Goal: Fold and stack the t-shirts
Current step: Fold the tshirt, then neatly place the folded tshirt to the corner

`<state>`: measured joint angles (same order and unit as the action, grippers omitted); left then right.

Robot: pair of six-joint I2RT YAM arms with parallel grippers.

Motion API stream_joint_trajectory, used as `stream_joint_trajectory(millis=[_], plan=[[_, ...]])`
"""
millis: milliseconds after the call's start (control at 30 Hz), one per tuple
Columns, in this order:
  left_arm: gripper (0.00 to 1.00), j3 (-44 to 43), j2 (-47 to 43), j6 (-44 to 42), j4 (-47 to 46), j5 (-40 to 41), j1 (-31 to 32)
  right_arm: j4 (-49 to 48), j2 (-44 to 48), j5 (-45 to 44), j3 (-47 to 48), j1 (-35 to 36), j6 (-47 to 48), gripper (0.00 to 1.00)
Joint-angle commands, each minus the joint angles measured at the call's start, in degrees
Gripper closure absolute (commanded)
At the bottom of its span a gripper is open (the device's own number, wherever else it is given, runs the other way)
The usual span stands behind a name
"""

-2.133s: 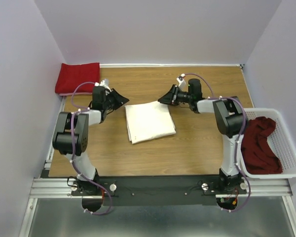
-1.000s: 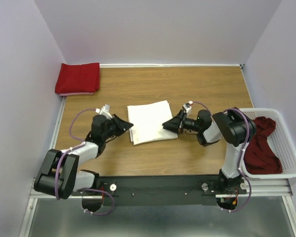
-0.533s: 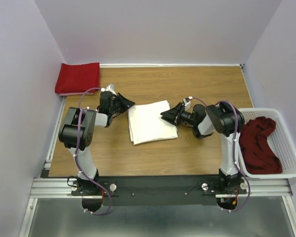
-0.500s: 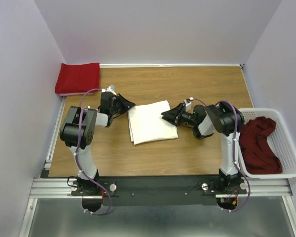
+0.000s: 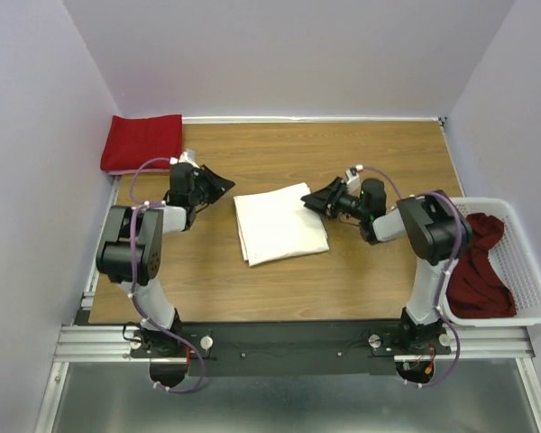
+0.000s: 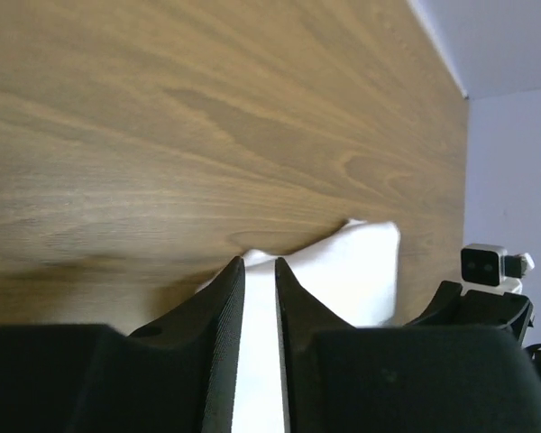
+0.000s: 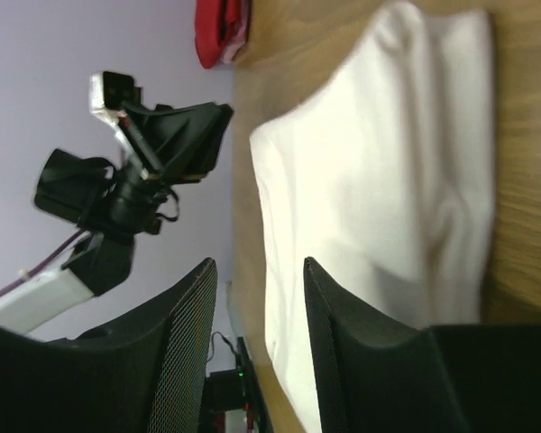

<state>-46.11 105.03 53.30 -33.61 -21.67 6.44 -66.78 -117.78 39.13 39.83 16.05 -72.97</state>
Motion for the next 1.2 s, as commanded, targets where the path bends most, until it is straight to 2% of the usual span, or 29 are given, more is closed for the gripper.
stream_joint_trajectory(millis=[0, 33, 100, 133, 200, 233, 333, 533, 733, 1167], plan=[[0.69, -0.47, -13.07, -6.61, 7.04, 4.25, -0.11, 31.55, 12.02, -0.98, 7.08, 1.51, 22.56, 0.50], [0.63, -0.65, -18.41, -9.50, 11.24, 7.31, -0.11, 45.81, 15.35, -4.73, 11.54, 3.87, 32.87, 0.50], [0.57, -1.09, -23.53, -13.38, 15.74, 12.41, -0.11, 55.76, 17.83, -11.23, 14.64, 8.96, 40.85, 0.50], [0.51, -1.26, -28.69, -14.96, 19.85, 14.01, -0.11, 61.28, 19.85, -12.84, 15.44, 10.73, 45.41, 0.50], [0.45, -1.18, -33.73, -19.87, 23.39, 17.35, -0.11, 66.32, 21.09, -16.70, 17.81, 14.25, 48.78, 0.50], [0.40, -0.92, -38.45, -21.47, 26.72, 20.41, -0.11, 71.56, 21.79, -21.16, 18.69, 18.01, 51.41, 0.50], [0.31, 0.31, -47.16, -26.03, 31.74, 26.30, -0.20, 78.09, 21.80, -30.65, 22.02, 25.83, 54.33, 0.50], [0.24, 4.27, -58.35, -32.19, 36.06, 31.60, -0.20, 86.11, 17.59, -43.24, 28.10, 36.83, 58.28, 0.50], [0.20, 10.85, -65.21, -32.12, 35.28, 33.01, -0.20, 92.62, 10.30, -49.59, 37.40, 43.88, 62.51, 0.50], [0.20, 10.42, -61.71, -33.43, 36.24, 33.10, -0.20, 95.08, 1.41, -50.56, 43.57, 48.10, 64.09, 0.50]])
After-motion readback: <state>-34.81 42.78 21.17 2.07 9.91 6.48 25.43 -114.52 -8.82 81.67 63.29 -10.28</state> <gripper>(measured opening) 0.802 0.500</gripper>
